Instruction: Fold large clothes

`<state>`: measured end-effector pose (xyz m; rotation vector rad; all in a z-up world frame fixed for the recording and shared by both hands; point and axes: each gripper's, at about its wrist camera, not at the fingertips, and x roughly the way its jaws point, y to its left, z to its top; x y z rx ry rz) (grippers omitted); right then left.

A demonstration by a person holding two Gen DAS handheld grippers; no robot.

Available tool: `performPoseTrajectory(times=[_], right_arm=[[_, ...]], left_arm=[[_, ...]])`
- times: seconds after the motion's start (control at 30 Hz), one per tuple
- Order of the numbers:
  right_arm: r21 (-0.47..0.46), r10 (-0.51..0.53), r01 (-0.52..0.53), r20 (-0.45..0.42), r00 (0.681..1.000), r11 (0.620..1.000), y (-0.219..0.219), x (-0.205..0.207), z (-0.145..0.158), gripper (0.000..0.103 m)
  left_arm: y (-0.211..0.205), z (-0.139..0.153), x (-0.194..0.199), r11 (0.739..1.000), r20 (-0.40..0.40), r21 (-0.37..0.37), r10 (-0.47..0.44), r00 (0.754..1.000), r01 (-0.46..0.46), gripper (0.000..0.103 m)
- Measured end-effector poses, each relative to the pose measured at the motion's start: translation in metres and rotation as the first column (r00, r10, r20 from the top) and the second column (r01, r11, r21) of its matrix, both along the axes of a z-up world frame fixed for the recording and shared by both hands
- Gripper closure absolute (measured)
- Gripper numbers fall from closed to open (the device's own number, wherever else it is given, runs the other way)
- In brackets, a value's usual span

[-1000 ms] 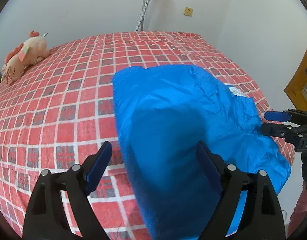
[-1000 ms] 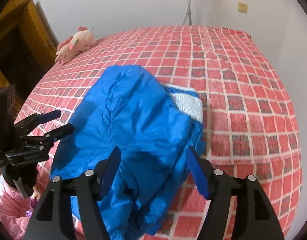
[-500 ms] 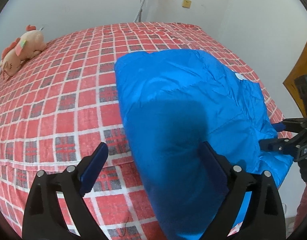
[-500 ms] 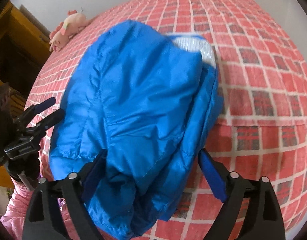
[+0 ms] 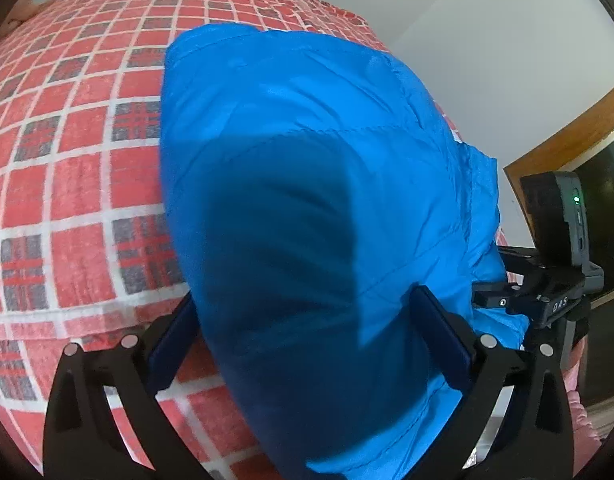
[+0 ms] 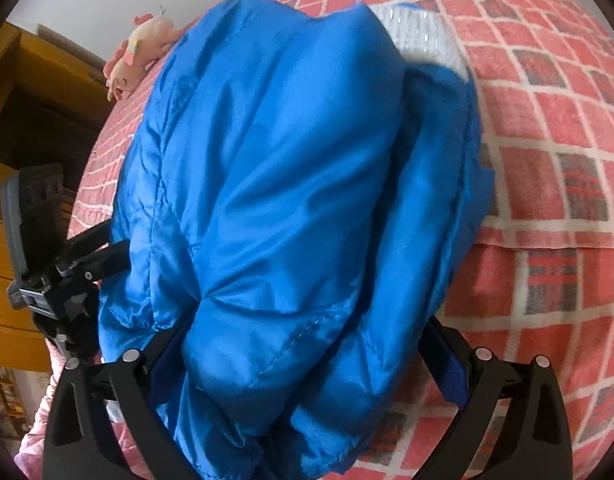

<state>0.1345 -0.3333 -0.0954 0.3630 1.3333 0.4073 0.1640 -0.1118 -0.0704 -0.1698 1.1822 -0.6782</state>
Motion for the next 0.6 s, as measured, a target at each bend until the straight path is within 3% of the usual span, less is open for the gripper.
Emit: performPoseTrajectory(times=[0.07,0.17,0.23,0.37,0.6], right_arm=[[0.020,0.011,-0.011,0.035,0.999,1.000,0.001,-0.001,0.003,0.016],[-0.007,0.024,-0.024,0.102,0.994,1.000,0.005,-0.007,0.018,0.039],[-0.029,0.034,-0.030,0.134,0.990,0.999,0.010,-0.008,0.027,0.045],[-0.081,0.074,-0.057,0.221,0.973,0.995,0.021,-0.010,0.048,0.052],[-0.083,0.134,-0.113,0.336,0.932,0.990,0.044,0.018,0.088,0.055]], left_arm=[[-0.003,0.001,-0.003,1.000,0.016,-0.008,-0.008,1.000,0.008,0.006],[-0.003,0.010,-0.010,1.000,0.059,-0.023,0.000,0.998,0.001,0.025],[-0.001,0.016,-0.016,0.999,0.081,-0.035,0.012,0.997,-0.009,0.033],[0.004,0.032,-0.026,0.997,0.140,-0.072,0.033,0.990,-0.023,0.044],[0.024,0.072,-0.025,0.992,0.247,-0.093,0.103,0.963,-0.082,0.047]])
